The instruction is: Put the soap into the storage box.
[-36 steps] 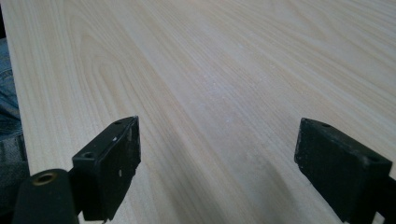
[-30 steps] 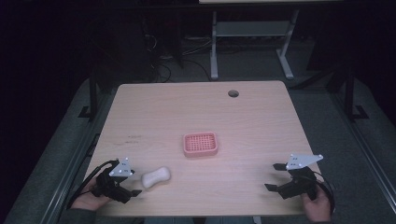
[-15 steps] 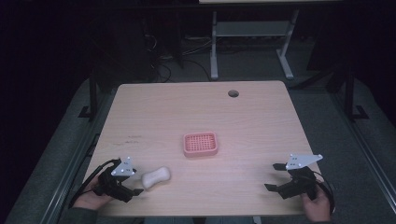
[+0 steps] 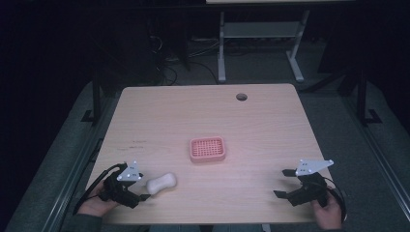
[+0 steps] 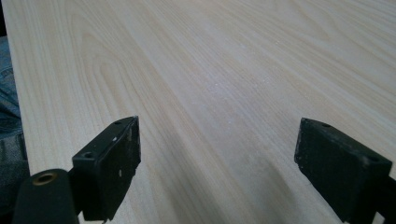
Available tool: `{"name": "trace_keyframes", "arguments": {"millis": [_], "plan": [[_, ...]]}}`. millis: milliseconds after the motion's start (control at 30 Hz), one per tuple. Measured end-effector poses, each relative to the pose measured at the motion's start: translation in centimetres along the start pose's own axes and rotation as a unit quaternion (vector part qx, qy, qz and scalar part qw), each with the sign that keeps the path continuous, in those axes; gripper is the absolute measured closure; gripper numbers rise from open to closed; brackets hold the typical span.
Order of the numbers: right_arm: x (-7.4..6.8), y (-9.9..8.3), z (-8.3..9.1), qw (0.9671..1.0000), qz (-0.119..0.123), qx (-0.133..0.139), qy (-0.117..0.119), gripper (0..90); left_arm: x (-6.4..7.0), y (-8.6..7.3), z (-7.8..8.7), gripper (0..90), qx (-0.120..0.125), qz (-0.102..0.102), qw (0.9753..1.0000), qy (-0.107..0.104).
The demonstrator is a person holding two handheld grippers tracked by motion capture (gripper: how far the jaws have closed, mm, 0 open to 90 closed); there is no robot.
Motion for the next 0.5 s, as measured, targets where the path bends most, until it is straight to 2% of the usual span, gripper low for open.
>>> {"name": "trace_keyframes", "arguments": {"millis": [500], "plan": [[-0.08, 0.04, -0.09, 1.0, 0.001, -0.001, 0.001, 14.2, -0.03, 0.67, -0.2, 24.4, 0.003, -0.006, 1.0, 0.001]]}}
Point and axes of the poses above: each handheld gripper's, and its own axes: z roughly backward along the jaws, y roughly out of its top, x roughly to its right, the point moved 8 cm from there along -z, roughly forward along the jaws, and after that the axes turned 9 degrees about -y, right-handed, at the moved point
